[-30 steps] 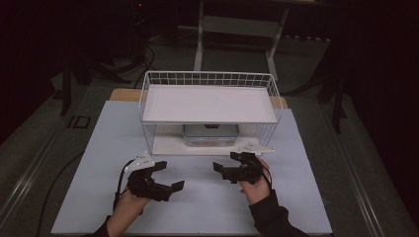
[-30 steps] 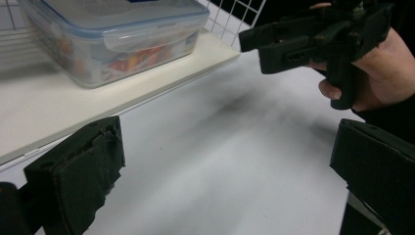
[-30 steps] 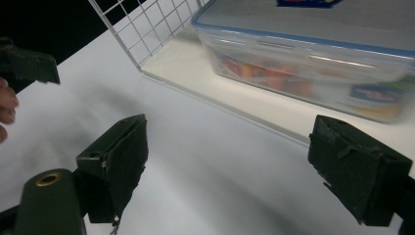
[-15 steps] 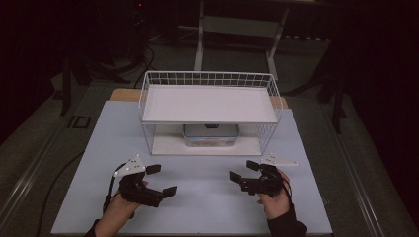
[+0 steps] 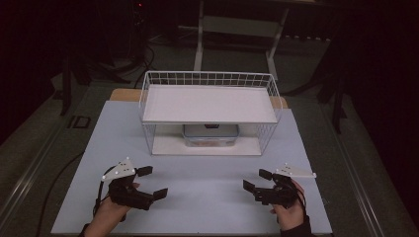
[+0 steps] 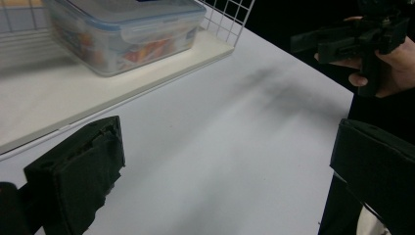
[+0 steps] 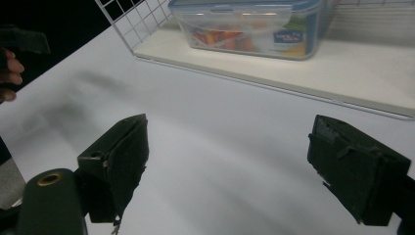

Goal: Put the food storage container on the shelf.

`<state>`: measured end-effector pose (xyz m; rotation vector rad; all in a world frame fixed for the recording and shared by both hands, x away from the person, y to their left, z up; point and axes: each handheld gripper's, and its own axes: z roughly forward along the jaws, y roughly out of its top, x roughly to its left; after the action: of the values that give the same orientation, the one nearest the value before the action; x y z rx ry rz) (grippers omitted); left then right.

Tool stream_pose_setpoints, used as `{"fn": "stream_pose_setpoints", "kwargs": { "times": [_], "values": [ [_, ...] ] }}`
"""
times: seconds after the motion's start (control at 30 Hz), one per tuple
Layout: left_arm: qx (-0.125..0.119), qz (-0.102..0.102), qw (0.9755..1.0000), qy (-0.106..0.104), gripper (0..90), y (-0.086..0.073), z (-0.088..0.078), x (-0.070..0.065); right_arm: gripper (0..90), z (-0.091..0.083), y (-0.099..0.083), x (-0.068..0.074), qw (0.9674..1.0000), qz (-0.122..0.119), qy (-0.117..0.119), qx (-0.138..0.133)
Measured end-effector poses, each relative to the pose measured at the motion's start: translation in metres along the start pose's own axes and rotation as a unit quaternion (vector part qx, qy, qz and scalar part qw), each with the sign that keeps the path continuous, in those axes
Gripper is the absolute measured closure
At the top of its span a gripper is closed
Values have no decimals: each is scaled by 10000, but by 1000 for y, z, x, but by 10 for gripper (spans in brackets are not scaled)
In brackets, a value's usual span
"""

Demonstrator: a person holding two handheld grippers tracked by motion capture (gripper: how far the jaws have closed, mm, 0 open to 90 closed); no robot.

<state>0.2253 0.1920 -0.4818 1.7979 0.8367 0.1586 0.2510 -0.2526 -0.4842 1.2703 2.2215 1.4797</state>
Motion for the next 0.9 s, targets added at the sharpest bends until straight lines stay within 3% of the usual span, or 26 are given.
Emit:
{"fn": "stream_pose_setpoints", "kwargs": {
  "times": [0.57, 0.9],
  "values": [
    [13, 53, 9997, 232, 0, -24, -12, 8, 150, -27, -25, -14, 9994, -18, -355, 10],
    [-20, -81, 9999, 147, 0, -30, -11, 11, 150, -29, -32, -23, 9993, 108, -350, -3]
  ]
}}
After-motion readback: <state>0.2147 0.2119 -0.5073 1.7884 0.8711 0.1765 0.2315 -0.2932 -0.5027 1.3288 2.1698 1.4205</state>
